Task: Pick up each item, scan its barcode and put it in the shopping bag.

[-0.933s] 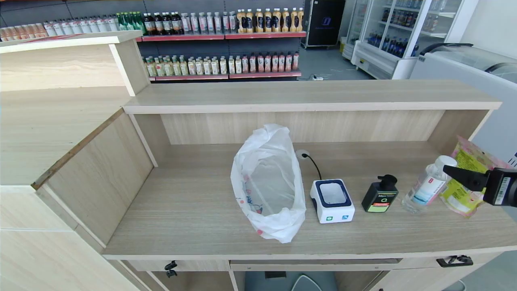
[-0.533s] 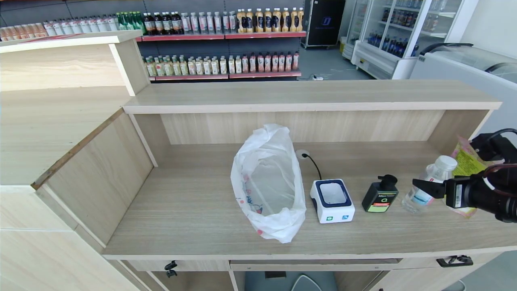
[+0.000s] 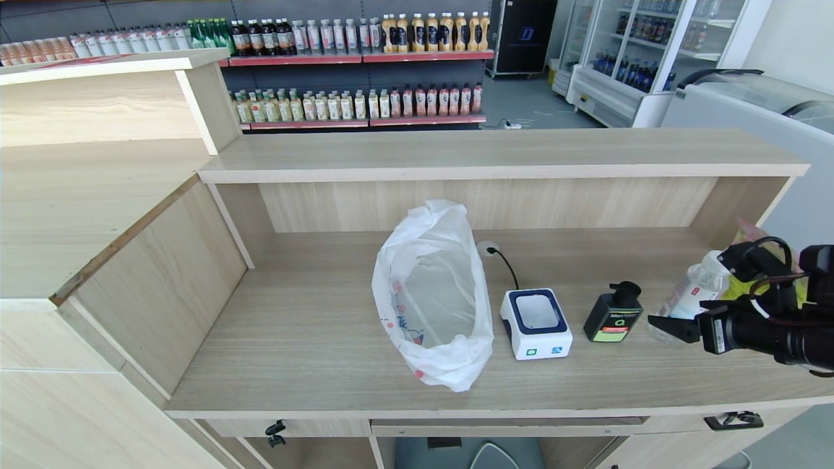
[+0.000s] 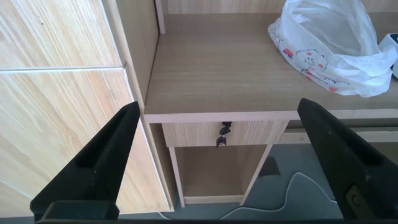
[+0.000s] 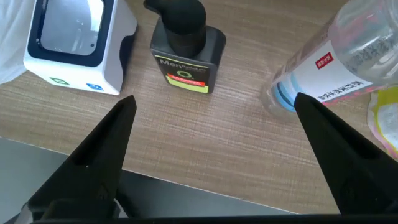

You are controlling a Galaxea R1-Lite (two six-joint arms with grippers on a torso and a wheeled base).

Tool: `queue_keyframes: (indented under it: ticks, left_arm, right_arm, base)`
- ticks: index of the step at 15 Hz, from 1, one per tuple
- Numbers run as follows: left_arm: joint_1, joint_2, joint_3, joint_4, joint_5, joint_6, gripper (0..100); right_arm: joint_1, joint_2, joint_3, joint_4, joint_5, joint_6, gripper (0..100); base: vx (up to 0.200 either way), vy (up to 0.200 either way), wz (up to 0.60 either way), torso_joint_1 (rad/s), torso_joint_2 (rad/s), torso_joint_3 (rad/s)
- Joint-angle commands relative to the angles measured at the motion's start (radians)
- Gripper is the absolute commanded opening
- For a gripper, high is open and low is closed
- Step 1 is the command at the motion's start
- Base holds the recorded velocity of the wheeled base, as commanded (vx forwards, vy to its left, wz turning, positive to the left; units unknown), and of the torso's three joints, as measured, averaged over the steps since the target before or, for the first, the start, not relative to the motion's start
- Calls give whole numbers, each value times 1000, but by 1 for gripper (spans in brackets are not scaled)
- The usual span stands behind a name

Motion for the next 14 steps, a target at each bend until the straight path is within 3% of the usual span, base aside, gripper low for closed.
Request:
queue_keyframes:
  ticks: [1,6,14]
  left_arm:
    - [0,1,0,0,0,0,100]
    - [0,1,0,0,0,0,100]
    - [0,1,0,0,0,0,100]
  right_arm:
    - [2,55,-24,-20,5,-13,100]
    - [2,145,-62,-43,146,-142,100]
    - [5,243,-130,-43,257,-225,100]
  base:
    - [0,0,0,0,0,0]
    - [0,0,0,0,0,0]
    - [0,0,0,0,0,0]
